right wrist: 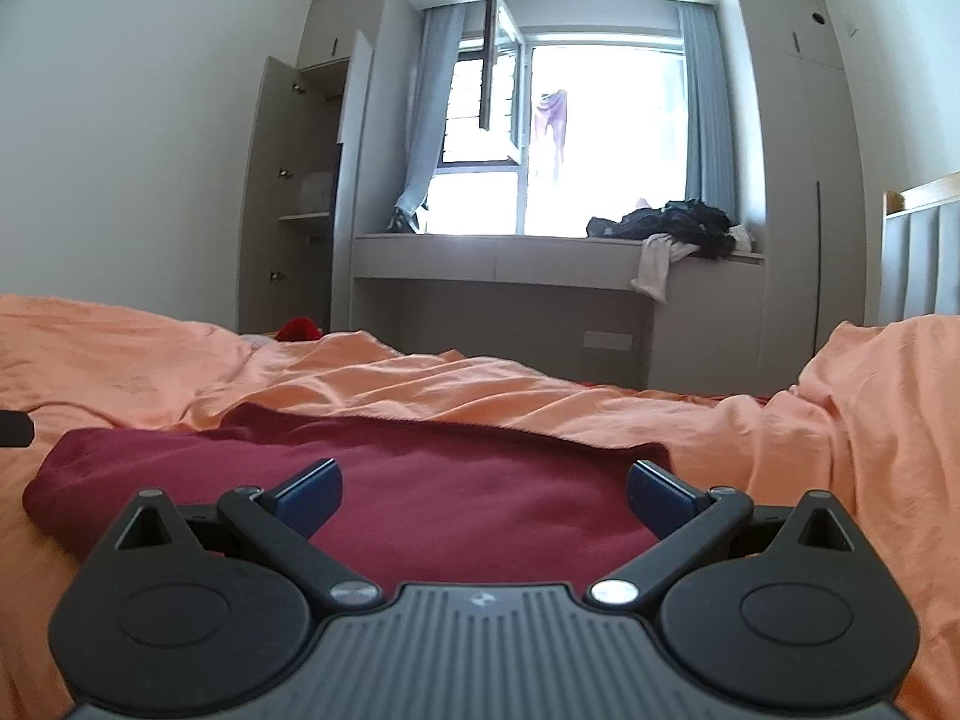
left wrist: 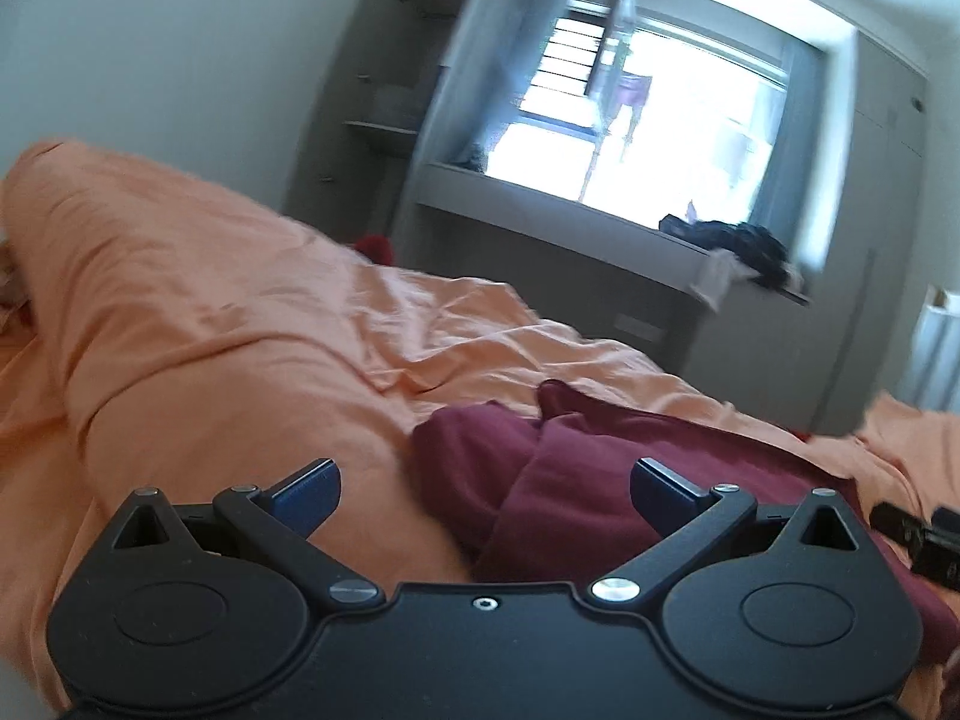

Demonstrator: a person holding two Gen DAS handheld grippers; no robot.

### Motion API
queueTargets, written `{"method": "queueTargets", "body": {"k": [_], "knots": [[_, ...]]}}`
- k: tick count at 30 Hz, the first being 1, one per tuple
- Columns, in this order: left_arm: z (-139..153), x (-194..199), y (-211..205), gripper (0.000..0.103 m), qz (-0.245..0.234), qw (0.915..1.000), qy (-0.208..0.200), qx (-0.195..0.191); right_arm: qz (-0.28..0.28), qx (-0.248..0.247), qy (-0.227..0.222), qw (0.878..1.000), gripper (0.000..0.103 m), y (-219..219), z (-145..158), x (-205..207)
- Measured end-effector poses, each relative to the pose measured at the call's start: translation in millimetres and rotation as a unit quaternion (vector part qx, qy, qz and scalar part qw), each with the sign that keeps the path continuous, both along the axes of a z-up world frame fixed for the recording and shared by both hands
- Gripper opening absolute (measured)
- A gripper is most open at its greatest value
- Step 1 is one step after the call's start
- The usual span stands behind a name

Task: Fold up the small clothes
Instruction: 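Move the left gripper to the end of the folded shirt and grasp it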

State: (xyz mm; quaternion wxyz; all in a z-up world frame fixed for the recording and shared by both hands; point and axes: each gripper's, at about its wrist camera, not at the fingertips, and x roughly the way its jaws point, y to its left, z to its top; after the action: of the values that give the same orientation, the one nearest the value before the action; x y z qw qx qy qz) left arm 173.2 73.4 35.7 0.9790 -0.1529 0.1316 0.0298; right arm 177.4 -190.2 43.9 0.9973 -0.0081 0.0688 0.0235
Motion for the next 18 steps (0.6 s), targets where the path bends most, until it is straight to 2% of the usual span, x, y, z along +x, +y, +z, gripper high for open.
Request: {"method": "queueTargets", "body": {"k": [4,8,13,18], "knots": [[-7.2,7.8,3.9,0.102,-0.006,0.9993,0.033,-0.017,0.011,0.007,0.012,1.0,0.103,9.5,-6.0,2.8],[-12.4,11.1,9.6,0.102,-0.004,0.9981,0.043,-0.043,0.009,0.008,0.017,1.0,0.103,18.6,-9.8,7.4],[-14.8,12.3,8.7,0.103,-0.009,0.9979,0.047,-0.044,0.009,0.003,0.032,0.999,0.103,24.4,-19.0,13.7],[-17.3,10.2,0.4,0.103,-0.018,0.9982,0.05,-0.028,0.006,0.01,0.044,0.999,0.103,22.9,-30.0,13.9]]}}
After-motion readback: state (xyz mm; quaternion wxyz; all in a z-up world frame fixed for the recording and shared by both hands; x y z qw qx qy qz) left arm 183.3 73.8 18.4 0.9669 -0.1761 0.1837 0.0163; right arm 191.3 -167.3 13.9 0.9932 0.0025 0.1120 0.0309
